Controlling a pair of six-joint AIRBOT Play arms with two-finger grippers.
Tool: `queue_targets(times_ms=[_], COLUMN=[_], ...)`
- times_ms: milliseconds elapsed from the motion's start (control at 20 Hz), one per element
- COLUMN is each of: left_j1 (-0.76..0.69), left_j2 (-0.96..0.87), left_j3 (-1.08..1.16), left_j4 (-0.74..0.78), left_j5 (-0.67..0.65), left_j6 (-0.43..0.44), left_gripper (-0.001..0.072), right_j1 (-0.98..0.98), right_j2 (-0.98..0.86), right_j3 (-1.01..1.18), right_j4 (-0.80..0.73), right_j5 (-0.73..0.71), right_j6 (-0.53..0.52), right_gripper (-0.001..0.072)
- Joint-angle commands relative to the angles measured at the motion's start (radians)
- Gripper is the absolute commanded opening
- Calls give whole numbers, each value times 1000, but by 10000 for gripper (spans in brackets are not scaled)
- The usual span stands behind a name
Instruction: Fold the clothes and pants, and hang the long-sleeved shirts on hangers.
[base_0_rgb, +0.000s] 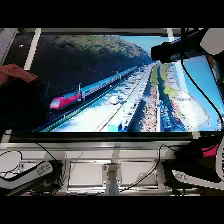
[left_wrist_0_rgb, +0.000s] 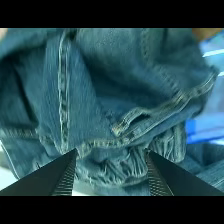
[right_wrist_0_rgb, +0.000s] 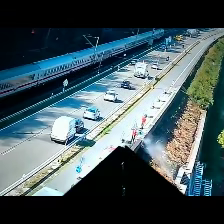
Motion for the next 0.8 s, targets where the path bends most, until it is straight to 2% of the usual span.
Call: queue_targets(times_ms=[0, 150, 400, 600, 650, 750], left_j1=[34, 34, 35, 46, 52, 56], left_j2=[-63, -114, -204, -267, -282, -313], left_j3=[0, 0, 0, 0, 0, 0], left_j4=[5, 4, 14, 106, 106, 105], left_j5=[-77, -90, -93, -87, -81, -79], left_j6=[-46, -91, -212, -463, -494, -505], left_gripper=[590, 716, 715, 714, 714, 708], right_j1=[1, 1, 1, 1, 1, 1], right_j2=[0, 0, 0, 0, 0, 0], right_j3=[0, 0, 0, 0, 0, 0], right_j4=[0, 0, 0, 0, 0, 0], right_j5=[-2, -2, -2, -2, -2, -2], right_j6=[0, 0, 0, 0, 0, 0], right_gripper=[33, 33, 33, 33, 33, 33])
